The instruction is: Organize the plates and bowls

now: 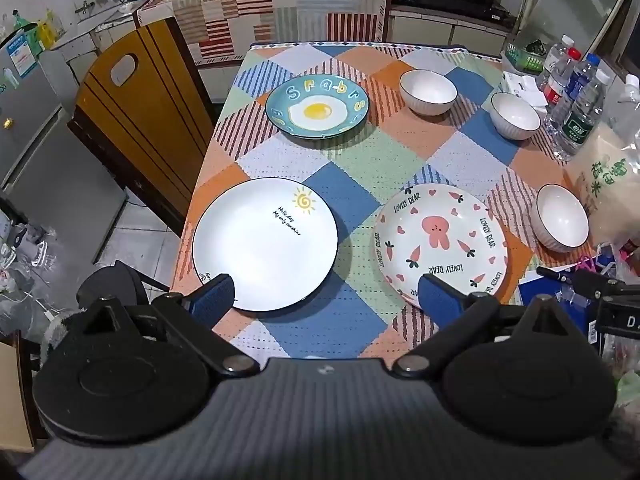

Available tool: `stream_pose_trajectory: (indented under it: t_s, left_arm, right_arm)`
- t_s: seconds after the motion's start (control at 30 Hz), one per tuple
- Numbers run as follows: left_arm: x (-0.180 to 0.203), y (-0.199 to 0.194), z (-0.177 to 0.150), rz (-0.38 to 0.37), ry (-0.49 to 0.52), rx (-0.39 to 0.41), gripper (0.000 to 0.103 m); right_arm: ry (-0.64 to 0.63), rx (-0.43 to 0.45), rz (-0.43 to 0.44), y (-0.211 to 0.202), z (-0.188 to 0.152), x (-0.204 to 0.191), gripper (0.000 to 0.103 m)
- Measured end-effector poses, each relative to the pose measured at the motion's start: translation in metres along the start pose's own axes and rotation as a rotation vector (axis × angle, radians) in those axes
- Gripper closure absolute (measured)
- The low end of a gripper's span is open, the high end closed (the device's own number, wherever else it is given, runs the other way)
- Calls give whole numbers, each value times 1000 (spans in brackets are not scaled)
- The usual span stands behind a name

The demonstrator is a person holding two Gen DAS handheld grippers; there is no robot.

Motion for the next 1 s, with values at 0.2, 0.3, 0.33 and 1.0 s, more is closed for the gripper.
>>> stream_pose_trajectory:
  t_s: [0.2,0.3,0.33,1.0]
  left_arm:
    - [-3,0,-3,-3,-1,7,4]
    - [-5,0,-3,6,-7,16,4]
    - [-6,0,-3,11,-9,17,4]
    - [-2,0,-5,-5,16,83,3]
  right_arm:
    - [-12,-6,-9,5,3,-2,0]
    - [-11,-11,-17,8,4,-1,0]
    - [-13,-13,-21,9,3,-2,0]
    - [-24,-19,-33,17,-2,-1,0]
Point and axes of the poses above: each gripper's, at about its wrist camera, not at the fingertips, and y roughly the way its jaws point, x to its right, z to its top, the point moved 10 cm from there along y, roughly the way its jaws point, and after that the axes turned 7 degrees about -x, right-handed, at the moved point
